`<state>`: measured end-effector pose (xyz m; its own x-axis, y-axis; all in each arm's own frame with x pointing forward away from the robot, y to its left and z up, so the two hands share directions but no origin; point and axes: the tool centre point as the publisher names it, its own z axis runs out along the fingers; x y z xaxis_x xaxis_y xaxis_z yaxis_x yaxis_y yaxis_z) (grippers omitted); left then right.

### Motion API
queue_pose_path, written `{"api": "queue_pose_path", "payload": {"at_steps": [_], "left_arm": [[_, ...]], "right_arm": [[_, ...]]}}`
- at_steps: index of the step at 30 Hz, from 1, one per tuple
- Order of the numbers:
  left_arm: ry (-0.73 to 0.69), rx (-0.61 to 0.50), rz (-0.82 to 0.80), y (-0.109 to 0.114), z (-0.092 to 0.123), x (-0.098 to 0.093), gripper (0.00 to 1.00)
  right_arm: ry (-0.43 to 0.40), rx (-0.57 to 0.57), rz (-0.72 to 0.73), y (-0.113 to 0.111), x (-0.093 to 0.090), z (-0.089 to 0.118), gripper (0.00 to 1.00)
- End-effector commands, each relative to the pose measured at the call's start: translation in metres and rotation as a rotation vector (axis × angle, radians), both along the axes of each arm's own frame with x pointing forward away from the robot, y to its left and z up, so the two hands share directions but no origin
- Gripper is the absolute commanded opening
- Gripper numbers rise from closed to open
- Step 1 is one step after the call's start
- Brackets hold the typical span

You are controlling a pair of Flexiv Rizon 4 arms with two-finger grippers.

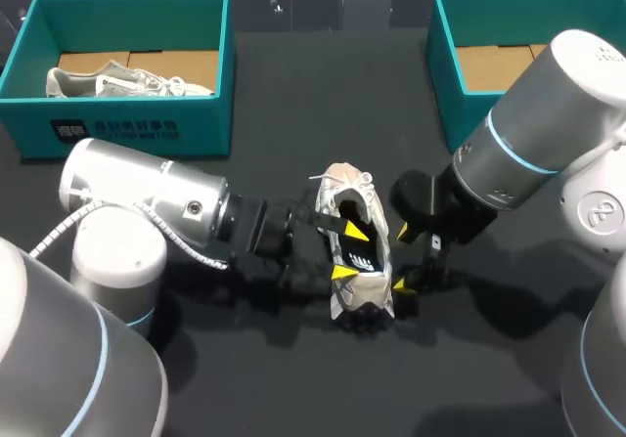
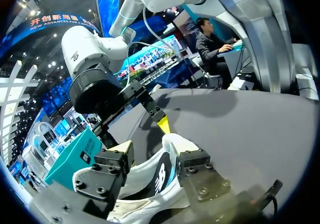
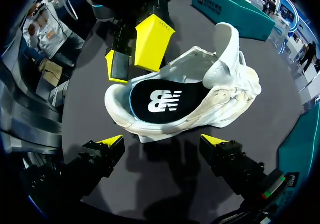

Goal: Take the shoe out of the shoebox, open the shoe tongue, remove and reinsert the insole, then place the shoe into the shoebox

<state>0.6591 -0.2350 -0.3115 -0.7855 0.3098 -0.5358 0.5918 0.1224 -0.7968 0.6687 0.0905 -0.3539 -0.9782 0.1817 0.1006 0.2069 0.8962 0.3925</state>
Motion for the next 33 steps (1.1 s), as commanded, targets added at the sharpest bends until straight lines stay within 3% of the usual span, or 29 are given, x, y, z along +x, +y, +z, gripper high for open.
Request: {"api": "queue_pose_path", "payload": {"at_steps": [1,11,16,23,25,28,33], "left_arm": [[-0.003,0.064,-0.04,0.011,0.012,0.001,0.46],[0.013,0.19,-0.132,0.043,0.023,0.005,0.44],[0.013,0.246,-0.174,0.061,0.029,0.01,0.36],[-0.016,0.327,-0.26,0.081,0.042,0.014,0.33],[-0.024,0.359,-0.297,0.087,0.045,0.014,0.29],[-0.069,0.445,-0.319,0.098,0.051,0.015,0.0],[-0.069,0.445,-0.319,0.098,0.051,0.015,0.0]], "right_arm": [[0.0,-0.002,-0.008,-0.019,-0.003,0.011,1.0],[-0.011,-0.025,-0.035,-0.056,-0.004,0.029,1.0],[-0.009,-0.043,-0.026,-0.07,-0.002,0.035,1.0],[-0.014,-0.03,0.005,-0.076,-0.002,0.036,1.0],[-0.014,-0.03,0.005,-0.076,-0.002,0.036,1.0],[-0.014,-0.03,0.005,-0.076,-0.002,0.036,1.0],[-0.014,-0.03,0.005,-0.076,-0.002,0.036,1.0]]}}
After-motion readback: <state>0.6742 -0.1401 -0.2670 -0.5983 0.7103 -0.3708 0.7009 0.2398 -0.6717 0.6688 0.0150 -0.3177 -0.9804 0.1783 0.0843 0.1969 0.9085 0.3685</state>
